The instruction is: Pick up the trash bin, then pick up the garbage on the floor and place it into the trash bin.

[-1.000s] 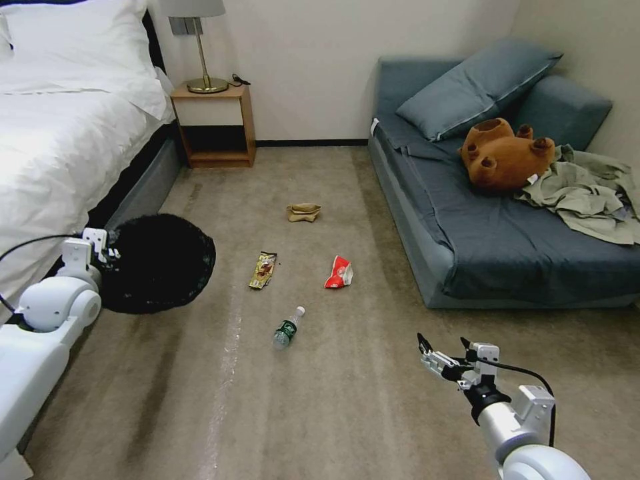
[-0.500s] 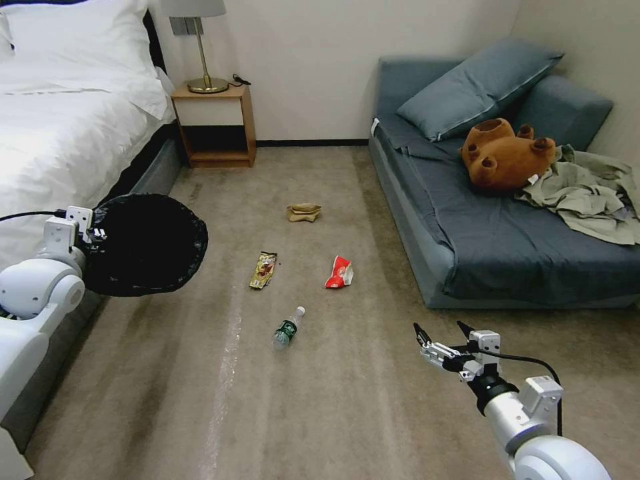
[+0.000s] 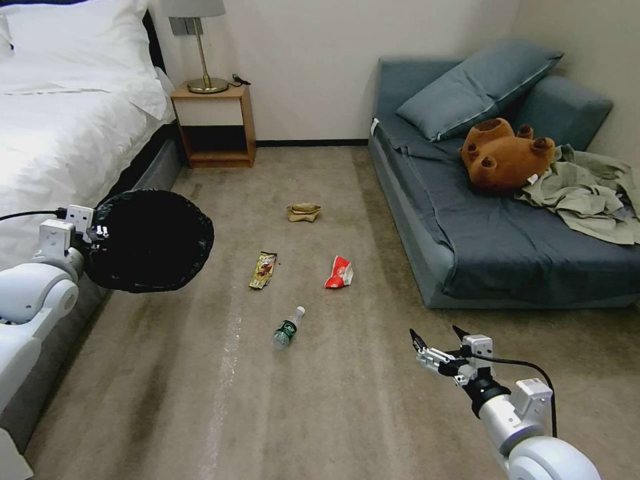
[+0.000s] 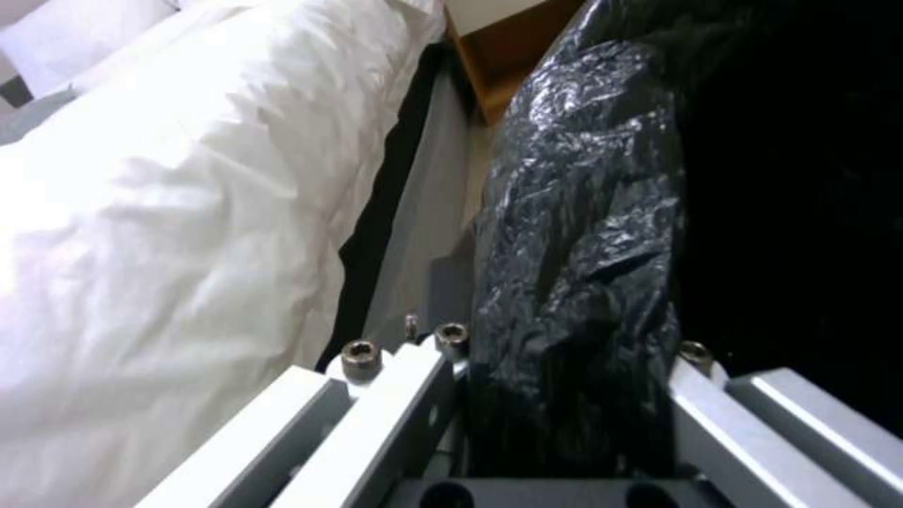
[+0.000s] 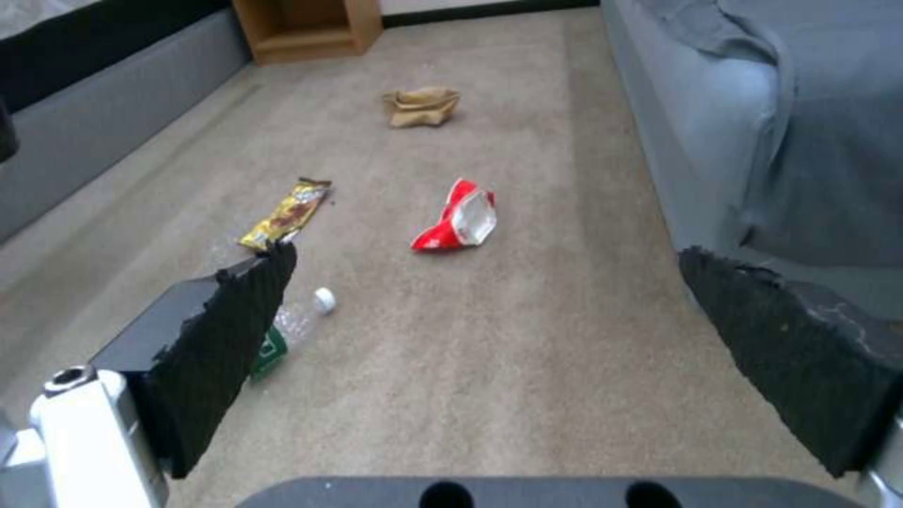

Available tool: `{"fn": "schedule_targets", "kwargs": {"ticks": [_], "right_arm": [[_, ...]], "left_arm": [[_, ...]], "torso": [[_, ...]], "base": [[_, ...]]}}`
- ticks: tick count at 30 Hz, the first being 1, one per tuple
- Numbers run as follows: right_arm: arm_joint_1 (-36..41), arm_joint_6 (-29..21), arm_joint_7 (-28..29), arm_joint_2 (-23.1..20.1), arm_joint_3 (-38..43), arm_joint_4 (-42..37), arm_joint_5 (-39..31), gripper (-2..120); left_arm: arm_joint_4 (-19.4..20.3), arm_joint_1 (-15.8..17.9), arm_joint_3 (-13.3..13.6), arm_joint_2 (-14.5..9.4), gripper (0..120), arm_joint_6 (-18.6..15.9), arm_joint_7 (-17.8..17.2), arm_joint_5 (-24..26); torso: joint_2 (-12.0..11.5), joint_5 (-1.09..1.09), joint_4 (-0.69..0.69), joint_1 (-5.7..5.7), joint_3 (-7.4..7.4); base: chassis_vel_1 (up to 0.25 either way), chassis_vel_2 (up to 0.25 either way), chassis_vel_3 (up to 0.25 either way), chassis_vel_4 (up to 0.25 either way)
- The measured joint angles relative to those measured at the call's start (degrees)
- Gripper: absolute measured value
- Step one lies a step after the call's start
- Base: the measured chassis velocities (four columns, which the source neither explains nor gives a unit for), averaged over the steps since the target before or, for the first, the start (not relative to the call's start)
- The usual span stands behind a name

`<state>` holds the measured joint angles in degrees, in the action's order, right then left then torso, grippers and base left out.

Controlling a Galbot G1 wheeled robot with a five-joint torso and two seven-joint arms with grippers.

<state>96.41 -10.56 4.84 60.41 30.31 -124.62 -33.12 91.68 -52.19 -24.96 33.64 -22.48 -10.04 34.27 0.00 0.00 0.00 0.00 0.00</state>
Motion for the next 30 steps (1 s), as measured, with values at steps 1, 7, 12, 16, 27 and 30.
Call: {"fn": "schedule_targets", "kwargs": {"ticks": [1,7,12,16,27,30], "right_arm": [[0.02,0.0,-0.02,0.17,-0.11,0.08,0.05,100],[0.07,0.0,-0.23,1.05,-0.53,0.44,0.4,100],[0.04,0.0,-0.43,1.84,-0.8,0.54,0.69,100],[0.19,0.07,-0.79,2.4,-0.81,0.69,1.13,100],[0.92,0.98,-1.81,3.52,-0.68,0.96,2.21,100],[1.29,1.13,-1.94,3.93,-0.68,0.96,2.49,100]], "left_arm": [[-0.3,-0.1,-0.13,0.0,4,0.22,0.23,-0.2],[-1.45,-0.27,-0.42,-0.11,4,1.01,1.11,-0.66],[-2.16,-0.28,-0.6,-0.3,4,1.52,1.65,-0.82],[-2.67,-0.57,-0.89,-0.43,4,2.22,2.2,-1.17],[-2.93,-2.14,-2.13,-0.39,4,2.99,2.85,-1.63],[-2.92,-2.83,-2.57,-0.2,4,3.26,3.07,-1.88]], "torso": [[0.0,0.0,0.0,0.0,0.0],[0.0,0.0,-0.01,0.0,0.0],[0.0,0.0,0.0,0.0,0.0],[0.0,0.0,-0.01,0.0,0.0],[0.0,0.0,-0.01,0.0,0.0],[0.0,0.0,0.0,0.0,0.0]], "base": [[0.0,0.0,0.0,0.0],[0.0,0.0,0.0,0.0],[0.0,0.0,0.0,0.0],[0.0,0.0,0.0,0.0],[0.0,0.0,0.0,0.0],[0.0,0.0,0.0,0.0]]}}
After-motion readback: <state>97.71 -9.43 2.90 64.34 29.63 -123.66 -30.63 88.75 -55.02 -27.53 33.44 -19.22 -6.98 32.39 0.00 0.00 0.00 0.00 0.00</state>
